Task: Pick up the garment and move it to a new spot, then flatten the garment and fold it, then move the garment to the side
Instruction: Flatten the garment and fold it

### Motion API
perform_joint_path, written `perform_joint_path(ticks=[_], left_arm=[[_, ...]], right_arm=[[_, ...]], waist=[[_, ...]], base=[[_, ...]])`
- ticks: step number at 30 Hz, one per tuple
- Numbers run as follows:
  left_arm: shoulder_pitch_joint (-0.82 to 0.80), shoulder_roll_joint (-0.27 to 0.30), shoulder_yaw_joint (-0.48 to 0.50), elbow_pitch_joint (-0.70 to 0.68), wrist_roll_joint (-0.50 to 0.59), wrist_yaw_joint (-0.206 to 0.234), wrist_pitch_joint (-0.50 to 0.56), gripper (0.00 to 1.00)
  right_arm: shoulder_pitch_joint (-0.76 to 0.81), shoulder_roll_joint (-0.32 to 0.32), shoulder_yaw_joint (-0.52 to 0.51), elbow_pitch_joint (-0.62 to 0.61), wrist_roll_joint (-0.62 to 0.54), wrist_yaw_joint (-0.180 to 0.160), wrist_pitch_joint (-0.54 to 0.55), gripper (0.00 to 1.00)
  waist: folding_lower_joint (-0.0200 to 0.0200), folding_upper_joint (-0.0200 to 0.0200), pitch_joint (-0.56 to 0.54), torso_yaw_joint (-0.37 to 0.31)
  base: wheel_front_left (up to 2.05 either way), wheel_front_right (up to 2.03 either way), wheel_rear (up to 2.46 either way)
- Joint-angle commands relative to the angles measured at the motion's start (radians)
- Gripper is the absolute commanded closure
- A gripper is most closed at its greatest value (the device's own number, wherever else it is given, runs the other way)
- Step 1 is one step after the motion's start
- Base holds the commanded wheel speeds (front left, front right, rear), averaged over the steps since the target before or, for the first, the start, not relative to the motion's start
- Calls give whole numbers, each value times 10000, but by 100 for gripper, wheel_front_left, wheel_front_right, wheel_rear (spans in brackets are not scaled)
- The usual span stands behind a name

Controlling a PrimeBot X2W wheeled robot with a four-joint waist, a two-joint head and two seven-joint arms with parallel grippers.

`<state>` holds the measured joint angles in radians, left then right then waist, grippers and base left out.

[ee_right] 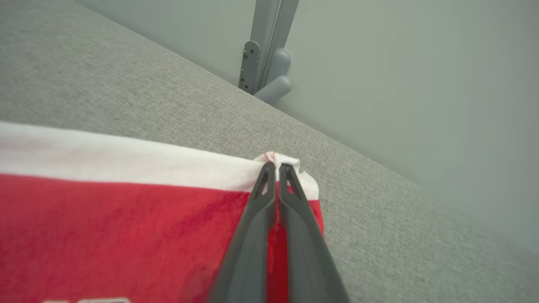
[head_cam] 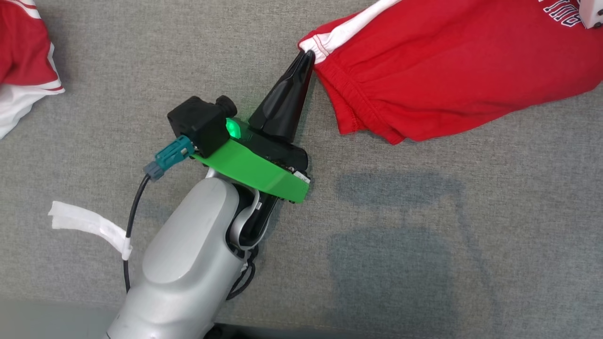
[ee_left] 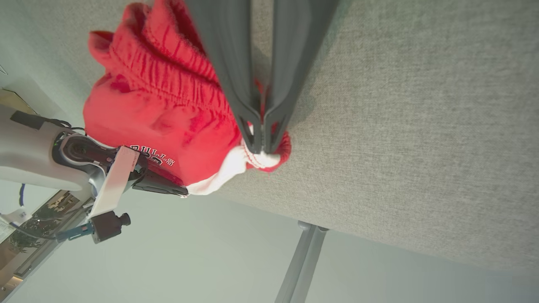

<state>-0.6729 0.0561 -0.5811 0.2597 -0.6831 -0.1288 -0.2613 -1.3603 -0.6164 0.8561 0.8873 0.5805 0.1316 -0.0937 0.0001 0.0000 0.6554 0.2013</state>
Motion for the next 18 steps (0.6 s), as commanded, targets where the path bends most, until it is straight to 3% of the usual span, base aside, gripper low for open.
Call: perform_joint_path(ticks=[1,2,3,4,5,6,7,8,9,13,18], left_arm=[[-191,13,45,29,183,-21,-39,100],[-205,22,62,56,312,-21,-39,100],[-213,32,81,90,424,-23,-39,100],[-213,32,81,90,424,-23,-39,100],[-204,34,114,136,466,-21,-39,100],[-191,41,147,182,552,-21,-39,93],[-155,41,183,242,616,-21,-39,67],[-98,38,226,331,679,-21,-39,30],[-54,34,305,421,770,-21,-39,0],[208,22,731,599,1329,-21,-39,0],[971,86,1614,187,2598,317,-39,0]], right_arm=[[-134,57,163,206,114,-17,-176,95],[-156,96,231,310,162,-17,-265,87],[-165,142,281,413,213,-17,-372,70],[-165,142,281,413,213,-17,-372,70],[-166,180,331,532,250,-17,-497,35],[-137,234,380,636,287,-17,-616,0],[-114,274,389,758,323,-17,-809,0],[-101,299,381,856,312,-17,-1010,0],[-62,334,339,954,327,-17,-1215,0],[312,414,-81,1053,278,-17,-1684,0],[1741,378,-1606,-273,56,-17,-1722,0]], waist=[[-1,0,-46,-47],[-1,0,-73,-79],[-1,0,-106,-115],[-1,0,-106,-115],[-1,0,-145,-155],[-1,0,-193,-199],[-1,0,-250,-241],[-1,0,-316,-281],[-1,0,-386,-316],[-1,0,-744,-470],[-1,0,-1325,-701]], base=[[0,0,0],[0,0,0],[0,0,0],[0,0,0],[0,0,0],[0,0,0],[0,0,0],[0,0,0],[0,0,0],[0,0,0],[0,0,0]])
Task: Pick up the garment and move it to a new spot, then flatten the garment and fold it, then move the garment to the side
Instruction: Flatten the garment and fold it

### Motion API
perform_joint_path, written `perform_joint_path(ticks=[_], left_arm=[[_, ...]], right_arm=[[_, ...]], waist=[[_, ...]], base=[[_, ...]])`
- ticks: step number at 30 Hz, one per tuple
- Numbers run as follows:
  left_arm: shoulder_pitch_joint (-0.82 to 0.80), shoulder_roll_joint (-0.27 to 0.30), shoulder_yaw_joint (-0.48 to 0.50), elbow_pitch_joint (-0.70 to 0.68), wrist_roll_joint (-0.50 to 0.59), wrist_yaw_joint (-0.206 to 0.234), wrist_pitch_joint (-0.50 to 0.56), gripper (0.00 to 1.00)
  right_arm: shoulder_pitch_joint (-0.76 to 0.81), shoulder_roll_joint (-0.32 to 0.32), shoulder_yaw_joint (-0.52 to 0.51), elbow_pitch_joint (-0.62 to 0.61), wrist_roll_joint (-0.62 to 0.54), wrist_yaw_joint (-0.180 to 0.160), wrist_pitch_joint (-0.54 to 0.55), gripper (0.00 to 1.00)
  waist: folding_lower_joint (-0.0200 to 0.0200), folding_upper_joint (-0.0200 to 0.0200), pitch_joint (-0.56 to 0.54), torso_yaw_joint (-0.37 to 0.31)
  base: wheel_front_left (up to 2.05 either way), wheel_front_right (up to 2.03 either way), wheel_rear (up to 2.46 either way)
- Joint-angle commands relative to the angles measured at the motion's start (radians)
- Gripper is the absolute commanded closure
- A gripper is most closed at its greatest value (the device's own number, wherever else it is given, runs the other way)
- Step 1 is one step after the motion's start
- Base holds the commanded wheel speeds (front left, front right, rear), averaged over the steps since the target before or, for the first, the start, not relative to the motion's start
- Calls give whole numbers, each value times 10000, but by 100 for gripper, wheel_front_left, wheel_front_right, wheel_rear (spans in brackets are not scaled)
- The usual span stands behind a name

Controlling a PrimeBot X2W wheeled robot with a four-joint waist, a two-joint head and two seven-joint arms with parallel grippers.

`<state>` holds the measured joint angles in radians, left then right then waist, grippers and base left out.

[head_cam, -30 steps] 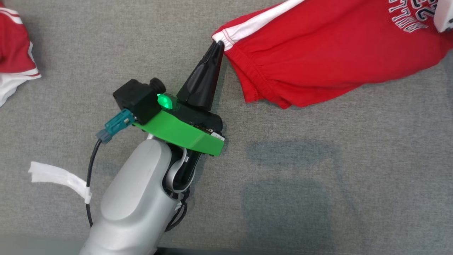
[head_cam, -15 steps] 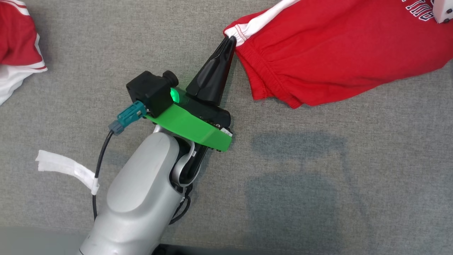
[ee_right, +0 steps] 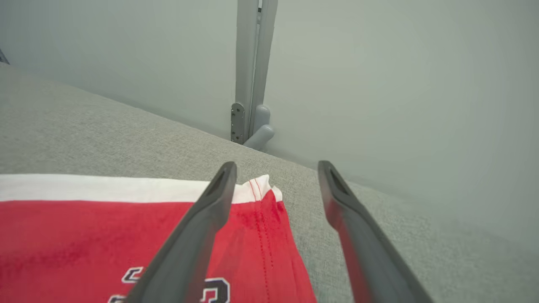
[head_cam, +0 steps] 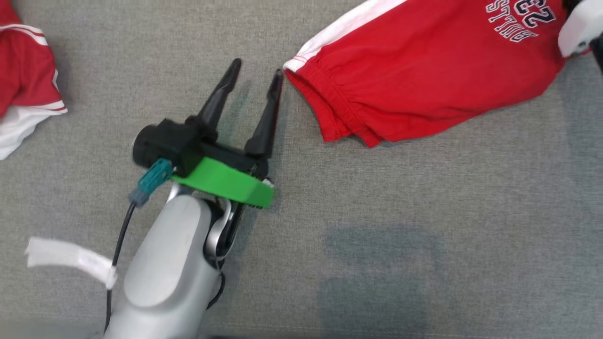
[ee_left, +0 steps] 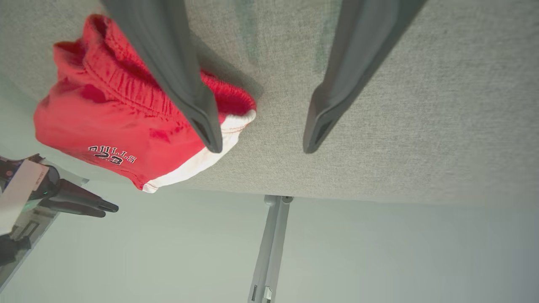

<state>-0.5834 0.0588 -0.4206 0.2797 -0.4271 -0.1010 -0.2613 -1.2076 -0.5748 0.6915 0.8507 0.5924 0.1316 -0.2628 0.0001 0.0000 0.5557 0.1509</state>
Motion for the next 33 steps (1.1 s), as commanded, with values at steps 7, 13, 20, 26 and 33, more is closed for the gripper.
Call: perform_joint_path(ticks=[7,13,20,26,33], left_arm=[[2306,-13,947,-1474,1319,983,-32,0],[3860,-67,836,-3006,2081,1497,-30,0],[4564,-81,-100,-3956,2275,1796,-30,0],[4389,-82,-633,-4076,2349,1805,-30,0],[4155,-83,-806,-4053,2409,1780,-32,0]], right_arm=[[3119,399,-2259,-1398,-214,-16,-36,0],[4311,602,-3042,-1279,419,-16,-38,0],[3951,364,-3117,-93,1263,-16,226,0],[3259,300,-3129,1106,1476,-16,483,0],[2586,256,-3090,2067,1587,-16,718,0]], waist=[[-1,0,-1258,-333],[-1,0,-1636,18],[-1,0,-1507,702],[-1,0,-1285,1140],[-1,0,-1087,1346]], base=[[0,0,0],[0,0,0],[0,0,0],[0,0,0],[0,0,0]])
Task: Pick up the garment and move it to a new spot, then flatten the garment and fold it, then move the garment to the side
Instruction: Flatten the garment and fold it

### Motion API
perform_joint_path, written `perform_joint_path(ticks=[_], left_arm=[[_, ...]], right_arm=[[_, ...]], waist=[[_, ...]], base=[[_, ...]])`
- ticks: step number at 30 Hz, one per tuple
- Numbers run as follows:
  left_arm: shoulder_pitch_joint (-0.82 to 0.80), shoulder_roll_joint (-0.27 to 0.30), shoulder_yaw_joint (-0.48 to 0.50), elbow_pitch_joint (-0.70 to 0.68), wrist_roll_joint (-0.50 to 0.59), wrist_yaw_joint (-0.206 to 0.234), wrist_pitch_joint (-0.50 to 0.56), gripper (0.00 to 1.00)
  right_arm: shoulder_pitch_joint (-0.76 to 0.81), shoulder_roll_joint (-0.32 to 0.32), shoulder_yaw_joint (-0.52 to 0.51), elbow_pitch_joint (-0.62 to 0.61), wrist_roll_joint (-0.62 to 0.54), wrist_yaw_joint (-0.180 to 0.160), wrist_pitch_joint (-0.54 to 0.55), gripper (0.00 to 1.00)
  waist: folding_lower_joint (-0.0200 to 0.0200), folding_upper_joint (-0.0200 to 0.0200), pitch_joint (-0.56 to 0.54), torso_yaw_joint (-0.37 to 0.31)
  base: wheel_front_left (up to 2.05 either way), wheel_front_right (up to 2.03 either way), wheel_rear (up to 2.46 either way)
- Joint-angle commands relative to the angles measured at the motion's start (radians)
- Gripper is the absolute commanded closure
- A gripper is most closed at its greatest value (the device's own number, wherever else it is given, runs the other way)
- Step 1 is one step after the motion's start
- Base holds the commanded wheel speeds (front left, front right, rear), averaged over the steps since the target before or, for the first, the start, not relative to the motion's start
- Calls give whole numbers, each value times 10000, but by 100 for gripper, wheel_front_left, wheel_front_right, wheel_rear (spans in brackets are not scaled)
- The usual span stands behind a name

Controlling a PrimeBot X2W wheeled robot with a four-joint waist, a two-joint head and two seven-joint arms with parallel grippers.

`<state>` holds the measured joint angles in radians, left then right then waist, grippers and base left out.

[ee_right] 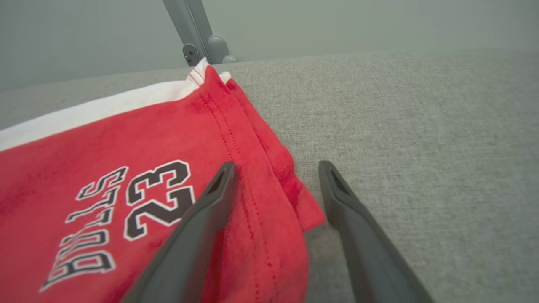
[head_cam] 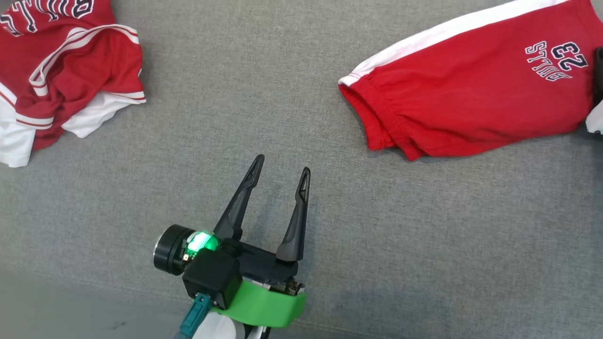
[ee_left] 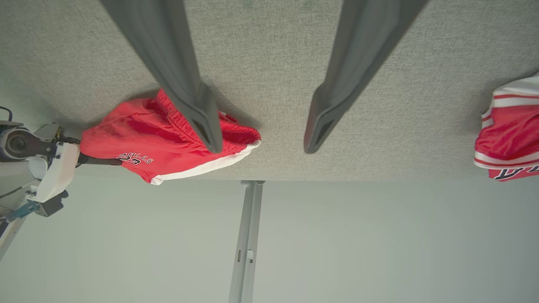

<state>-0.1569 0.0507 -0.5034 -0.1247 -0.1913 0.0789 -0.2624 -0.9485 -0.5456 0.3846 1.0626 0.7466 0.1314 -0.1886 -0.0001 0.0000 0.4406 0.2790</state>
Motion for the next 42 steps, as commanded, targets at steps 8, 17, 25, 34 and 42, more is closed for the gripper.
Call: perform_joint_path(ticks=[8,17,25,34,42], left_arm=[[-328,-2,-67,96,84,30,-20,0],[-192,-1,-45,309,194,82,-19,0],[114,0,60,411,333,24,-19,0],[453,3,258,552,513,-159,-19,0],[688,3,355,741,638,-282,-19,0]], right_arm=[[-370,133,113,859,284,-15,435,76],[259,336,-66,340,1223,-15,-295,100],[2001,63,-582,-719,2207,-15,-766,100],[3788,-273,-1770,-1736,2199,-14,-775,100],[4332,-23,-2616,-2745,1293,-14,-779,100]], waist=[[1,0,179,119],[1,0,-404,-178],[1,0,-1152,-756],[1,0,-1642,-1407],[1,0,-1966,-1569]], base=[[0,0,0],[0,0,0],[0,0,0],[0,0,0],[0,0,0]])
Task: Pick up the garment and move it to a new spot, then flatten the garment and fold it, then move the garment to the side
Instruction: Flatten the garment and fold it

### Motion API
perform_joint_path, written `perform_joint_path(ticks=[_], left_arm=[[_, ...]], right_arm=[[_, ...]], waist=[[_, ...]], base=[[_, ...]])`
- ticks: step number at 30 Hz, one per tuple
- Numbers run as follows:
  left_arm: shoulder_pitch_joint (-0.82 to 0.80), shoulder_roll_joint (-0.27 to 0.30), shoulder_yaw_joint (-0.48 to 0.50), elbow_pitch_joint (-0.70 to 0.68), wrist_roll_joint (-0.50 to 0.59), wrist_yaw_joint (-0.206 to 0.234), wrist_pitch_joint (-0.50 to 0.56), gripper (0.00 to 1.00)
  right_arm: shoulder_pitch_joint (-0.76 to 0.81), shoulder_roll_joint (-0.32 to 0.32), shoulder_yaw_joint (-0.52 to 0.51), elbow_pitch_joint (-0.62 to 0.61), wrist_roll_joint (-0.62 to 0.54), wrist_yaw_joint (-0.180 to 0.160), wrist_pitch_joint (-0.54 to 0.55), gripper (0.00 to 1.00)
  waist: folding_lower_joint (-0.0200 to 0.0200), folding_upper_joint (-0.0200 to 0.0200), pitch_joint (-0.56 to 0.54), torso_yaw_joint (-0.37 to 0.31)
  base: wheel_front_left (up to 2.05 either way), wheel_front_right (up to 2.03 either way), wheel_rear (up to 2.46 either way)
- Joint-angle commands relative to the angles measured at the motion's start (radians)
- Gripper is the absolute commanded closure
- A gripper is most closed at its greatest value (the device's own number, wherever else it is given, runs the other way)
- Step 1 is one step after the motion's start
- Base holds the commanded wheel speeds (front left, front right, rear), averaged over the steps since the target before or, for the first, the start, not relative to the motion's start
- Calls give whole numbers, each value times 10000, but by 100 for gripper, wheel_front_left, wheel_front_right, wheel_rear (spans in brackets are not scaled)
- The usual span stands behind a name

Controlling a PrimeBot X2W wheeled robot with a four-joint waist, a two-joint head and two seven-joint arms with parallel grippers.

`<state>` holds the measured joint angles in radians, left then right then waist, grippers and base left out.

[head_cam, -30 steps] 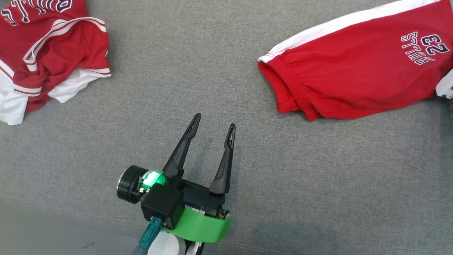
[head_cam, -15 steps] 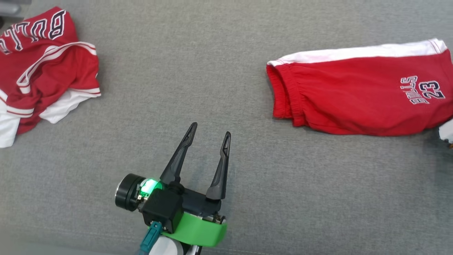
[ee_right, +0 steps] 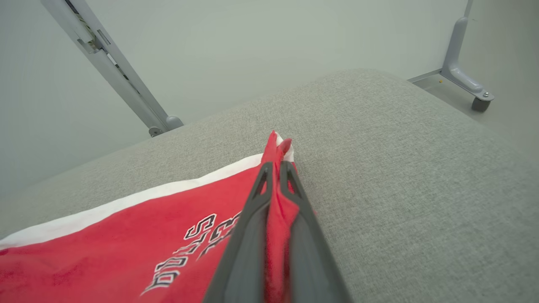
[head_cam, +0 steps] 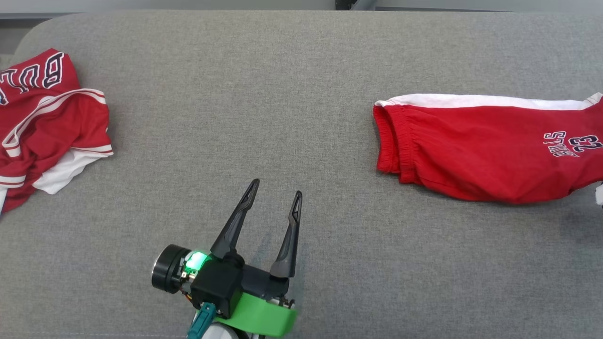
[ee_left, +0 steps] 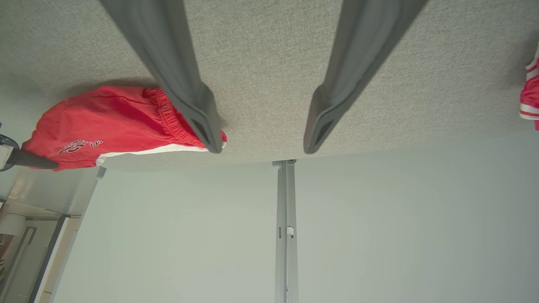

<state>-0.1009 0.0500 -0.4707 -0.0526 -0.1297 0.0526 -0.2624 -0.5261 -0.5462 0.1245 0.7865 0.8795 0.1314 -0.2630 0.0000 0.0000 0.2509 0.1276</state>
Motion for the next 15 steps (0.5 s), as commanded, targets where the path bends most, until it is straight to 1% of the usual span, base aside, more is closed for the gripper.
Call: perform_joint_path(ticks=[1,4,7,15], left_arm=[[165,11,49,32,40,-45,-20,0],[238,11,112,60,70,-67,-19,0],[294,11,125,88,93,-62,-19,0],[280,11,111,64,34,5,-20,0]], right_arm=[[123,31,-19,-146,-216,-14,-35,100],[33,242,18,-688,-770,-14,-34,100],[-168,540,290,-1248,-1345,-12,-34,100],[-777,1427,1659,-2143,-2508,-12,-35,100]], waist=[[0,0,-99,-54],[0,0,-193,-24],[0,0,-278,25],[0,0,-343,310]], base=[[0,0,0],[0,0,0],[0,0,0],[0,0,0]])
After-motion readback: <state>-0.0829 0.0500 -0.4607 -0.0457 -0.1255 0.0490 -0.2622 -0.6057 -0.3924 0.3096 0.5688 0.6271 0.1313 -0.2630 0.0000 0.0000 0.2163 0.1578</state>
